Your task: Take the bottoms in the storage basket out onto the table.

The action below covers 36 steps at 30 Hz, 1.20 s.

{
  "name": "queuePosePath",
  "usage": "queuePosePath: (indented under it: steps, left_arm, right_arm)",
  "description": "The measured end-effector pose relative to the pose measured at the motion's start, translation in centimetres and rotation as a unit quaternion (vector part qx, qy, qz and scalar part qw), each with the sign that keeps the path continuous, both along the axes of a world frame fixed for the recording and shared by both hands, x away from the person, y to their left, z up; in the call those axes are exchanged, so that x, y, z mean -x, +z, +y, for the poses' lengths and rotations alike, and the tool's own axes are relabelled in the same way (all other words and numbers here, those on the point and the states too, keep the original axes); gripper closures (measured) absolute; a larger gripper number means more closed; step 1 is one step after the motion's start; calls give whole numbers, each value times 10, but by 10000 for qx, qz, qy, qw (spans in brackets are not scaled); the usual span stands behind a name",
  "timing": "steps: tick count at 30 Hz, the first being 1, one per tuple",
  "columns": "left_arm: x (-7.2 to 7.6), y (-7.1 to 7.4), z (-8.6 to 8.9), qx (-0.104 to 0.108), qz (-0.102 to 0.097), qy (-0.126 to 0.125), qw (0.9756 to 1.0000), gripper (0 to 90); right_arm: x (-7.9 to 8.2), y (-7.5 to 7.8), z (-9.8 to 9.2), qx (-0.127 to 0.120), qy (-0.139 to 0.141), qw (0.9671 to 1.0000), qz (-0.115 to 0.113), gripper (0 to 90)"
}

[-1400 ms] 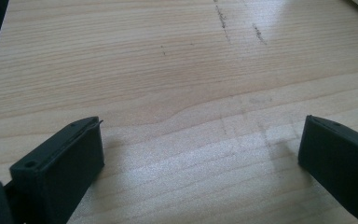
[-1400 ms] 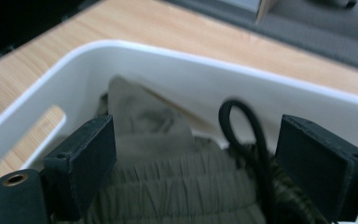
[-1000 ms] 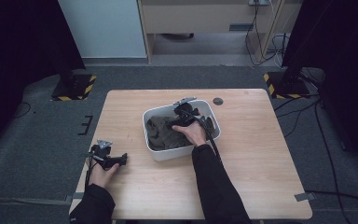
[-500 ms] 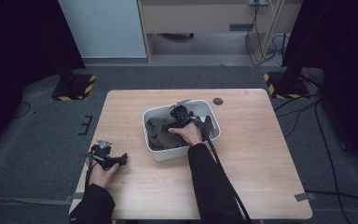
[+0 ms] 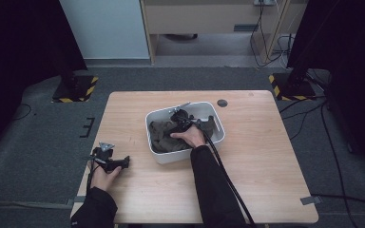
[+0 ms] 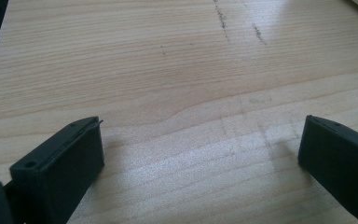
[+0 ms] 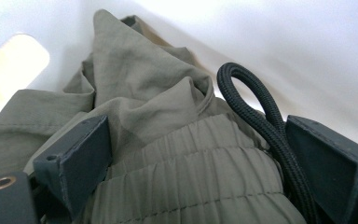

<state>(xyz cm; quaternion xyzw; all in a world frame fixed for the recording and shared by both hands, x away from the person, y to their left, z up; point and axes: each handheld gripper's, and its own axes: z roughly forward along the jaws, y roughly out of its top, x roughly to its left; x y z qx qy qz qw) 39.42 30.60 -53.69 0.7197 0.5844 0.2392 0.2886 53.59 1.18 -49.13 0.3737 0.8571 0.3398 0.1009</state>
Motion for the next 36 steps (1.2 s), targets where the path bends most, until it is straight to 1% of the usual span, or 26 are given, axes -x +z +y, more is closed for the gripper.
queuePosePath:
  steps: [4,6,7,9,12,13,15,19,22,25,30,33,36]
  left_arm:
    - [0,0,0,0,0,-2,10000,0]
    - [0,0,0,1,1,-6,10000,0]
    - [0,0,0,1,2,-9,10000,0]
    - [0,0,0,-1,1,-14,10000,0]
    - [0,0,0,1,-1,-17,10000,0]
    - [0,0,0,2,-2,-19,10000,0]
    - [0,0,-1,-3,6,-16,10000,0]
    - [0,0,0,-3,6,-18,10000,0]
    - [0,0,-1,-3,8,-17,10000,0]
    - [0,0,0,-3,7,-18,10000,0]
    - [0,0,0,-3,7,-17,10000,0]
    - [0,0,0,-3,8,-18,10000,0]
    - [0,0,0,-3,7,-18,10000,0]
  right_arm:
    - [0,0,-1,-12,34,10000,14,87]
    - [1,-1,3,98,1,10000,-6,84]
    - [1,-3,4,165,31,9998,-58,84]
    - [1,-5,6,268,30,9996,-84,84]
    - [1,-7,7,334,-14,9994,-6,94]
    - [1,-7,7,398,-29,9992,11,116]
    - [2,-8,8,445,13,9990,57,194]
    - [1,-8,7,476,135,9987,126,351]
    - [2,-7,7,507,119,9985,143,469]
    - [2,-7,7,608,103,9980,133,556]
    - [1,-4,6,608,12,9979,218,669]
    - [1,-1,4,547,-6,9982,260,706]
    - [2,5,2,428,-40,9988,252,723]
